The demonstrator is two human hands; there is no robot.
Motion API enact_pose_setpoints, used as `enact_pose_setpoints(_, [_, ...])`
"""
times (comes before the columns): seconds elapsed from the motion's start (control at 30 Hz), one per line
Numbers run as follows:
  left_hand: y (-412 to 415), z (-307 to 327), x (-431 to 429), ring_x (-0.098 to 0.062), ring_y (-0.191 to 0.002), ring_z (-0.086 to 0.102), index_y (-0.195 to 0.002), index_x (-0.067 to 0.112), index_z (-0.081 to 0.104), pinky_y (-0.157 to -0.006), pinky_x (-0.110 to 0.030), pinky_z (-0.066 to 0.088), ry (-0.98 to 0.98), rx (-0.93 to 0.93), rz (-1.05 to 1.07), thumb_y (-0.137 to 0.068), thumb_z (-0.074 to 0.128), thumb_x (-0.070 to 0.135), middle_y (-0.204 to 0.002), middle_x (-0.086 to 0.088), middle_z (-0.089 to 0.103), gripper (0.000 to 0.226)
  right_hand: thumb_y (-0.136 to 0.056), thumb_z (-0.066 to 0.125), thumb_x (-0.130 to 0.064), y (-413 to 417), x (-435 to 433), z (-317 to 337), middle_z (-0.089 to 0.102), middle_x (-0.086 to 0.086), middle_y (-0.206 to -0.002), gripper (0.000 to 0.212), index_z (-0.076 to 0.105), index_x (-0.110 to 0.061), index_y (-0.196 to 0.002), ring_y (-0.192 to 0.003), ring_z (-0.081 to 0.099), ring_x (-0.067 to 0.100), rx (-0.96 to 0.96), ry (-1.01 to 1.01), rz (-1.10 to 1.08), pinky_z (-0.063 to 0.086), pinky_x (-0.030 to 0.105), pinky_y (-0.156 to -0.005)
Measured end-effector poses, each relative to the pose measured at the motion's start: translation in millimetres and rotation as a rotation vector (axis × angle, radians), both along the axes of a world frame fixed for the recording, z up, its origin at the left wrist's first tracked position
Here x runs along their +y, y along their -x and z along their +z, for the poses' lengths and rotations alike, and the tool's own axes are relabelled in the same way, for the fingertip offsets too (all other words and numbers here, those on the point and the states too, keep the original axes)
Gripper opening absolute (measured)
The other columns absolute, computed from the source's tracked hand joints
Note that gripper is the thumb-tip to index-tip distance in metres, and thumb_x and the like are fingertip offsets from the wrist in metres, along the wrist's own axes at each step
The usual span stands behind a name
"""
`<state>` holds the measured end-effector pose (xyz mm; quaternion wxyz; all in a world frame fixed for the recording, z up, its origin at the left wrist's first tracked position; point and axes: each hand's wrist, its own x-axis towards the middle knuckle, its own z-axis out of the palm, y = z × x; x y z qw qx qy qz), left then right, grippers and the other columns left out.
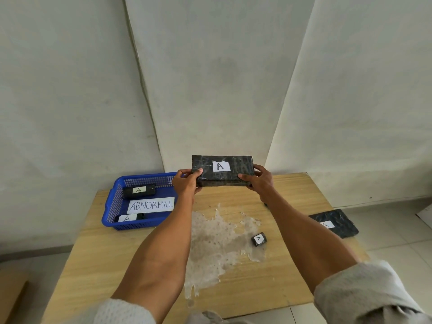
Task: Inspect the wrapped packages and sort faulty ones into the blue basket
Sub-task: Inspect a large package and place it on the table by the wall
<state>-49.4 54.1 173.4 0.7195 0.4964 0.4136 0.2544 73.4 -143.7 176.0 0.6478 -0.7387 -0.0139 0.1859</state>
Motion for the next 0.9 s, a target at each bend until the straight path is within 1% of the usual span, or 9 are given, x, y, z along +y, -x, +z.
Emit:
enact_pose_setpoints(0.1, [-3, 8, -1, -0.021, -0.093, 0.069, -0.108, 0.018, 0.065, -0.07, -0.033, 0.06, 0.033, -0.091, 0.064, -0.081, 0.082, 0.03, -0.099, -0.005, 0.07, 0.034, -0.079, 0.086, -0.017, -2, 0, -4, 0.071, 0.012, -0.114, 0.047, 0.065, -0.008, -0.12, -0.099, 0.07, 0.024, 0.095, -0.122, -0.058, 0.061, 0.037, -0.084])
enact_pose_setpoints(0.2, [-5, 18, 3, -0.024, -0.101, 0.069, -0.123, 0.023, 0.056, -0.083, -0.039, 0.06, 0.039, -0.159, 0.069, -0.08, 0.082, 0.026, -0.103, -0.007, 0.069, 0.05, -0.09, 0.075, -0.011, 1, 0, -4, 0.068, 0.015, -0.108, 0.024, 0.065, -0.005, -0.111, -0.099, 0.069, 0.027, 0.257, -0.254, -0.053, 0.061, 0.041, -0.082])
enact_pose_setpoints(0.3, [1, 31, 4, -0.026, -0.102, 0.066, -0.134, 0.018, 0.051, -0.079, -0.039, 0.061, 0.206, -0.272, -0.144, -0.076, 0.084, 0.023, -0.112, -0.015, 0.068, 0.067, -0.097, 0.062, -0.01, 8, 5, -3, 0.059, 0.014, -0.105, 0.025, 0.056, -0.002, -0.12, -0.095, 0.063, 0.026, 0.407, -0.363, -0.024, 0.061, 0.044, -0.077])
enact_pose_setpoints(0.37, [6, 39, 3, -0.026, -0.102, 0.064, -0.126, 0.009, 0.061, -0.072, -0.032, 0.06, 0.282, -0.321, -0.305, -0.08, 0.079, 0.021, -0.112, -0.013, 0.07, 0.051, -0.098, 0.054, -0.009, 12, 9, -5, 0.056, 0.016, -0.105, 0.023, 0.053, -0.002, -0.12, -0.095, 0.06, 0.027, 0.451, -0.378, -0.018, 0.059, 0.043, -0.079])
enact_pose_setpoints(0.5, [10, 43, 6, -0.022, -0.095, 0.065, -0.108, 0.016, 0.067, -0.073, -0.029, 0.06, 0.25, -0.289, -0.443, -0.086, 0.073, 0.015, -0.101, -0.005, 0.071, 0.023, -0.099, 0.047, -0.008, 17, 14, -9, 0.055, 0.017, -0.107, 0.024, 0.052, -0.002, -0.122, -0.098, 0.059, 0.028, 0.46, -0.35, -0.021, 0.057, 0.045, -0.09])
enact_pose_setpoints(0.57, [11, 44, 11, -0.021, -0.093, 0.066, -0.106, 0.017, 0.068, -0.074, -0.03, 0.059, 0.222, -0.262, -0.473, -0.085, 0.074, 0.014, -0.1, -0.005, 0.069, 0.022, -0.1, 0.047, -0.007, 18, 15, -9, 0.055, 0.016, -0.108, 0.022, 0.052, -0.003, -0.121, -0.098, 0.058, 0.028, 0.454, -0.344, -0.024, 0.055, 0.047, -0.095])
enact_pose_setpoints(0.67, [13, 45, 19, -0.022, -0.094, 0.066, -0.107, 0.016, 0.068, -0.073, -0.032, 0.059, 0.206, -0.232, -0.481, -0.084, 0.074, 0.013, -0.103, -0.005, 0.068, 0.023, -0.1, 0.05, -0.007, 19, 15, -8, 0.054, 0.015, -0.108, 0.022, 0.052, -0.004, -0.121, -0.099, 0.058, 0.028, 0.451, -0.349, -0.039, 0.056, 0.046, -0.09])
enact_pose_setpoints(0.8, [10, 47, 20, -0.028, -0.105, 0.065, -0.122, 0.011, 0.063, -0.073, -0.036, 0.058, 0.242, -0.204, -0.404, -0.082, 0.077, 0.035, -0.118, -0.008, 0.066, 0.049, -0.098, 0.055, -0.005, 17, 17, -3, 0.055, 0.014, -0.102, 0.017, 0.054, -0.002, -0.115, -0.096, 0.06, 0.028, 0.436, -0.368, -0.053, 0.057, 0.044, -0.08])
enact_pose_setpoints(0.9, [6, 47, 20, -0.028, -0.104, 0.066, -0.121, 0.011, 0.063, -0.074, -0.036, 0.058, 0.249, -0.165, -0.357, -0.08, 0.079, 0.04, -0.12, -0.008, 0.067, 0.053, -0.097, 0.057, -0.005, 16, 18, 0, 0.055, 0.013, -0.098, 0.015, 0.055, -0.002, -0.112, -0.092, 0.061, 0.027, 0.413, -0.367, -0.065, 0.056, 0.044, -0.085])
